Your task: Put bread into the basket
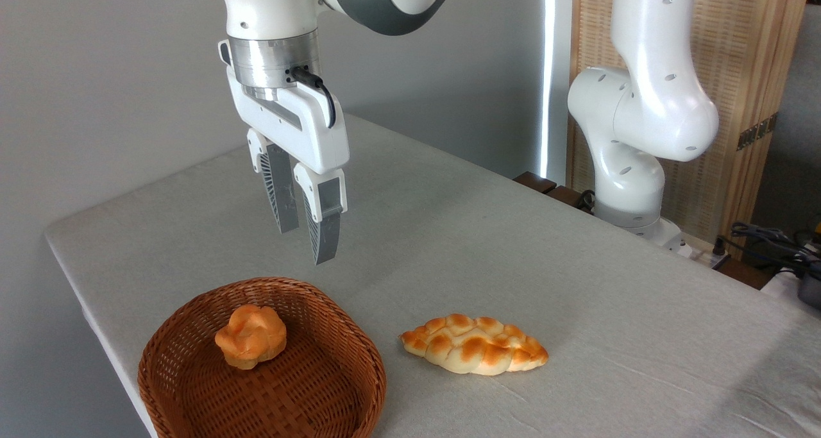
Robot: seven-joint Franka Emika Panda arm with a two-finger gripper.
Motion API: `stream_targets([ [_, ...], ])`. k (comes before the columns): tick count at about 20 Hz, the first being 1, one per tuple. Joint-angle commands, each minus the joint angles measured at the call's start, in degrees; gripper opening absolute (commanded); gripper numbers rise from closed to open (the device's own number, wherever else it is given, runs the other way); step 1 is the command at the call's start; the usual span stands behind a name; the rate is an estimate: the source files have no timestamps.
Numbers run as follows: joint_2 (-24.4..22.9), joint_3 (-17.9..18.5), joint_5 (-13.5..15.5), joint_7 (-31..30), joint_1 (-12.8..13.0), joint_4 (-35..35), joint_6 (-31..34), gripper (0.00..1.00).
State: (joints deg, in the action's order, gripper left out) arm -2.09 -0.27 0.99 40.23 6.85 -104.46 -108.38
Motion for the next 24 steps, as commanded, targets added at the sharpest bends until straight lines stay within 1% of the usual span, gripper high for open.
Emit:
stream_targets([
  [1,0.24,-0.25,-0.2,-0.24,0.36,0.92,1.59,1.0],
  [20,0.15,-0.08,-0.37,-0.59,0.45,0.92,1.59,1.0],
  [24,-0.37,0.53,-0.46,-0.15,0.27,0.84,2.11,1.0],
])
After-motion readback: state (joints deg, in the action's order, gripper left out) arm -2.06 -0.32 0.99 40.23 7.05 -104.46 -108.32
